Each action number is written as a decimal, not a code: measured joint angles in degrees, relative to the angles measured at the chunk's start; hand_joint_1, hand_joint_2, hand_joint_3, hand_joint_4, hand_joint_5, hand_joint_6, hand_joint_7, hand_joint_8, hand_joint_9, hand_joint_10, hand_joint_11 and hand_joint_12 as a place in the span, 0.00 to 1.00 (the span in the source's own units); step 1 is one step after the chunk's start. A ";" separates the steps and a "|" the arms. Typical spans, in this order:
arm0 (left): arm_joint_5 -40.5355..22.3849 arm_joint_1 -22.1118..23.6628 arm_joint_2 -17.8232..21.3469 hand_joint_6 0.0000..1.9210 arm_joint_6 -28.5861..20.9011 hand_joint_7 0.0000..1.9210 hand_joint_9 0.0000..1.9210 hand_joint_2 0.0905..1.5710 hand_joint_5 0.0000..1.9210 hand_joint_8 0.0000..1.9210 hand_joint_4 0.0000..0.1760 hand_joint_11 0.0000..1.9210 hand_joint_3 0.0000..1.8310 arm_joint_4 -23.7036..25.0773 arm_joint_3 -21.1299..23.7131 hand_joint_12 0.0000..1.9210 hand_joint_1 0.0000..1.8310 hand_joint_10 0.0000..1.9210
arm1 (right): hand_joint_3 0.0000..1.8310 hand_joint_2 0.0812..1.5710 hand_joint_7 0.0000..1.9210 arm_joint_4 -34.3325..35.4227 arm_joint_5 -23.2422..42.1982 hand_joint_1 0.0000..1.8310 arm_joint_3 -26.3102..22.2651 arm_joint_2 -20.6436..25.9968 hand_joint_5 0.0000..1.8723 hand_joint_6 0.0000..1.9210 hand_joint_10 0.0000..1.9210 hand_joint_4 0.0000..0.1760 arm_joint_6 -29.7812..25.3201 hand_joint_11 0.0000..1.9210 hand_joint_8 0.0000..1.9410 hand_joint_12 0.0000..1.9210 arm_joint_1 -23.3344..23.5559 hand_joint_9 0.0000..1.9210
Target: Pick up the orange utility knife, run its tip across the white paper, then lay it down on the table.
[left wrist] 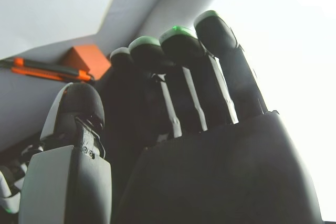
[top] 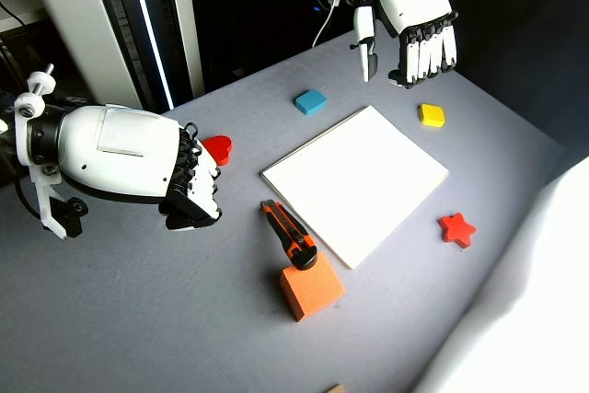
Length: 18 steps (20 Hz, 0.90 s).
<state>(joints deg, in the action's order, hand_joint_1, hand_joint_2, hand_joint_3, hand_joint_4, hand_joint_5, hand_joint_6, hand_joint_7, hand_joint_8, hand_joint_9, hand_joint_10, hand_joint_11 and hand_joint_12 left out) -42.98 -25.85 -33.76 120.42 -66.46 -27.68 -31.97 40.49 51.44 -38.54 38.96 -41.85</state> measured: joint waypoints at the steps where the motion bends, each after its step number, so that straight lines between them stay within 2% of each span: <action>1: 0.07 0.00 0.00 0.00 0.39 0.06 0.07 0.75 0.02 0.00 0.40 0.00 0.01 -0.52 0.00 0.31 0.11 0.02 | 0.01 0.70 0.05 0.07 -0.11 0.11 0.02 -0.04 0.01 0.00 0.02 0.00 0.15 0.00 0.00 0.20 -0.44 0.05; 3: -0.04 -0.04 0.00 0.00 1.07 0.06 0.07 0.76 0.02 0.00 0.39 0.00 0.01 -0.72 0.00 0.32 0.10 0.02 | 0.00 0.71 0.04 0.33 -0.15 0.11 0.02 -0.07 0.00 0.00 0.01 0.00 0.42 0.00 0.00 0.19 -0.50 0.05; 6: -0.11 -0.11 0.00 0.00 1.22 0.05 0.07 0.76 0.02 0.00 0.38 0.00 0.00 -1.64 0.00 0.28 0.09 0.01 | 0.00 0.71 0.05 1.07 0.63 0.10 0.17 -0.07 0.01 0.00 0.01 0.00 0.42 0.00 0.00 0.20 -0.50 0.06; 7: -0.11 -0.11 -0.02 0.00 1.33 0.05 0.07 0.76 0.02 0.00 0.37 0.00 0.00 -2.51 0.02 0.30 0.10 0.01 | 0.00 0.71 0.04 0.79 1.27 0.10 0.55 -0.33 0.00 0.00 0.00 0.00 0.39 0.00 0.00 0.18 -0.66 0.05; 9: -0.13 -0.11 -0.02 0.00 1.51 0.05 0.07 0.76 0.01 0.00 0.39 0.00 0.00 -3.08 0.02 0.30 0.09 0.00 | 0.00 0.68 0.03 0.83 3.04 0.17 1.68 -1.22 0.00 0.00 0.00 0.00 0.83 0.00 0.00 0.17 -0.68 0.05; 11: -0.26 -0.35 -0.02 0.00 1.53 0.05 0.07 0.76 0.01 0.00 0.40 0.00 0.00 -3.52 0.02 0.28 0.10 0.00 | 0.00 0.66 0.02 0.74 3.41 0.26 3.26 -2.60 0.00 0.00 0.00 0.00 3.45 0.00 0.00 0.07 0.24 0.04; 12: -0.44 -0.52 0.00 0.00 1.62 0.05 0.08 0.76 0.01 0.00 0.39 0.00 0.00 -3.48 0.00 0.30 0.10 0.00 | 0.00 0.65 0.02 0.74 2.49 0.31 3.63 -3.10 0.00 0.00 0.00 0.00 3.78 0.00 0.00 0.05 1.42 0.04; 14: -0.74 -0.87 -0.02 0.00 0.87 0.05 0.07 0.77 0.01 0.00 0.36 0.00 0.00 -3.80 0.00 0.31 0.11 0.00 | 0.00 0.66 0.00 0.87 -1.81 0.39 3.67 -4.42 0.00 0.00 0.00 0.00 4.04 0.00 0.00 0.01 6.21 0.01; 15: -0.96 -0.98 -0.02 0.00 0.76 0.05 0.07 0.77 0.01 0.00 0.36 0.00 0.00 -3.80 0.02 0.30 0.12 0.00 | 0.00 0.65 0.00 0.35 -4.57 0.49 4.02 -5.57 0.00 0.00 0.00 0.00 4.35 0.00 0.00 0.00 8.66 0.00; 16: -2.29 -1.62 -0.24 0.00 0.61 0.05 0.07 0.77 0.01 0.00 0.38 0.00 0.00 -3.30 0.39 0.33 0.12 0.00 | 0.00 0.65 0.00 -3.96 -7.45 0.52 5.38 -7.43 0.00 0.00 0.00 0.00 4.44 0.00 0.00 0.00 11.56 0.00; 18: -3.69 -2.49 -0.79 0.00 0.35 0.06 0.08 0.77 0.02 0.00 0.36 0.00 0.00 -3.39 0.61 0.32 0.12 0.00 | 0.00 0.64 0.00 -8.37 -10.75 0.56 6.82 -9.57 0.00 0.00 0.00 0.00 4.42 0.00 0.00 0.00 13.75 0.00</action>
<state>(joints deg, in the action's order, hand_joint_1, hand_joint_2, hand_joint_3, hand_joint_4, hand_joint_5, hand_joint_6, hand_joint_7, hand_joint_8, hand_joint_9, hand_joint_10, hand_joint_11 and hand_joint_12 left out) -46.68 -28.34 -34.54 120.77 -69.84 -27.07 -40.34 29.74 58.26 -48.12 43.38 -28.10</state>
